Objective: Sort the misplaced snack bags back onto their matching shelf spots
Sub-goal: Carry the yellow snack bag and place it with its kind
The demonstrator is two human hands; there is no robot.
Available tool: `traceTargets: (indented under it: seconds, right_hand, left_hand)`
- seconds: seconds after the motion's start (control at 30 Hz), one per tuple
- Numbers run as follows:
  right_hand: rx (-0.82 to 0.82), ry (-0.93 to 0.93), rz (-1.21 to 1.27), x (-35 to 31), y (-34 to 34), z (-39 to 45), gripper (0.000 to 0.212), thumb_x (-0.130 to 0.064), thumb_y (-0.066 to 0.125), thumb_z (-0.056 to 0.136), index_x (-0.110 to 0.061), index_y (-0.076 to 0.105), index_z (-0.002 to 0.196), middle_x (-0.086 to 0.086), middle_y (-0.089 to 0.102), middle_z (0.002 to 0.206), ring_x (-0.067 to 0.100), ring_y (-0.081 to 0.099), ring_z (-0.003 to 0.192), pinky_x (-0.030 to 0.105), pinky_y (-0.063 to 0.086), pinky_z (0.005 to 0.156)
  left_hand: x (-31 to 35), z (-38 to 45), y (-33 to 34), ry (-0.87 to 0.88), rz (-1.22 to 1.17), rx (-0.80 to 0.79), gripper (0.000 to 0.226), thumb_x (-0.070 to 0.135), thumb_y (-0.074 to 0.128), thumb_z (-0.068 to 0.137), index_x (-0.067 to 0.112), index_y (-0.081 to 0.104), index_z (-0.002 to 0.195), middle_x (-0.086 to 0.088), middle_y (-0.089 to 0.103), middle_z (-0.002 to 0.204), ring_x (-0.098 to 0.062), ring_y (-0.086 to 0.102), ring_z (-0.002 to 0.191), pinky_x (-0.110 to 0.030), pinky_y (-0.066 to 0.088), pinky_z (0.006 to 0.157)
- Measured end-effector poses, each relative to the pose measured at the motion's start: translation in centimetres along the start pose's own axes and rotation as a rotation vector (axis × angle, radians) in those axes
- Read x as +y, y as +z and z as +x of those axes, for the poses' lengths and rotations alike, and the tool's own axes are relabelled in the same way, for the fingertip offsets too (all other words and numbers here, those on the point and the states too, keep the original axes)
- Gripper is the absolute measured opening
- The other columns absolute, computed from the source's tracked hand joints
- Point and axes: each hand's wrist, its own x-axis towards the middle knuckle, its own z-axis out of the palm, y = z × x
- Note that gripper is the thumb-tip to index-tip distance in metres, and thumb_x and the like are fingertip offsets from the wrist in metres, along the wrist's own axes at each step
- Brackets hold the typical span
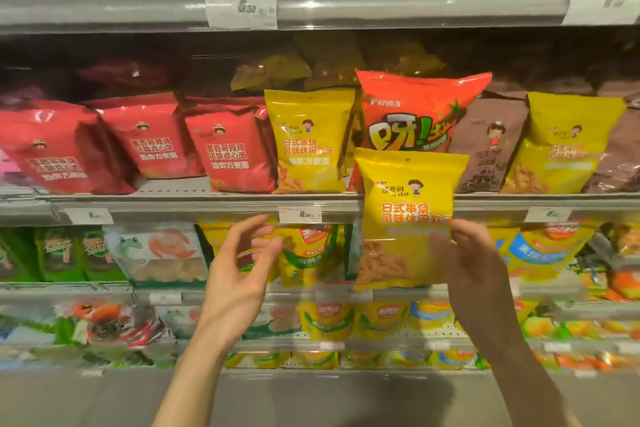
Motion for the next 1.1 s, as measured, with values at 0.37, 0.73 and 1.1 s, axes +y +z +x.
traceTargets:
  seconds: [0.37,0.73,1.1]
  right_hand:
    - [0.194,0.100,0.020,-0.6,16.1,-3.3,0.017,0.002,0.056,0.097,-0.014,0.055,0.101,-0.020,0.075,0.078,-0.010,0.066,0.073,0.005,0.049,0.067]
    - [0.083,0.009,-0.009,-3.8,30.4,-3.5,0.018,-0.017,0.064,0.095,-0.020,0.057,0.112,-0.004,0.071,0.098,0.002,0.065,0.089,0.020,0.049,0.075]
    - [-0.084,-0.083,-0.091,-4.4,42.2,2.2,0.031,-0.026,0.054,0.103,-0.030,0.037,0.129,0.005,0.050,0.137,0.019,0.052,0.128,0.047,0.043,0.112]
  left_hand:
    - [-5.6,7.2,-14.9,0.007,0.002,-0.069,0.031,0.038,0.064,0.094,0.034,0.061,0.124,0.018,0.069,0.113,0.004,0.065,0.103,-0.020,0.049,0.088]
    - [-8.7,13.5,-26.5,0.323,0.282,0.124,0.031,0.024,0.068,0.094,0.022,0.061,0.125,0.008,0.055,0.121,-0.011,0.055,0.117,-0.036,0.045,0.103]
    - [-10.3,18.7,-29.3,0.496,0.609,0.265,0.055,0.015,0.073,0.086,0.014,0.058,0.139,-0.020,0.033,0.155,-0.036,0.032,0.141,-0.049,0.033,0.113]
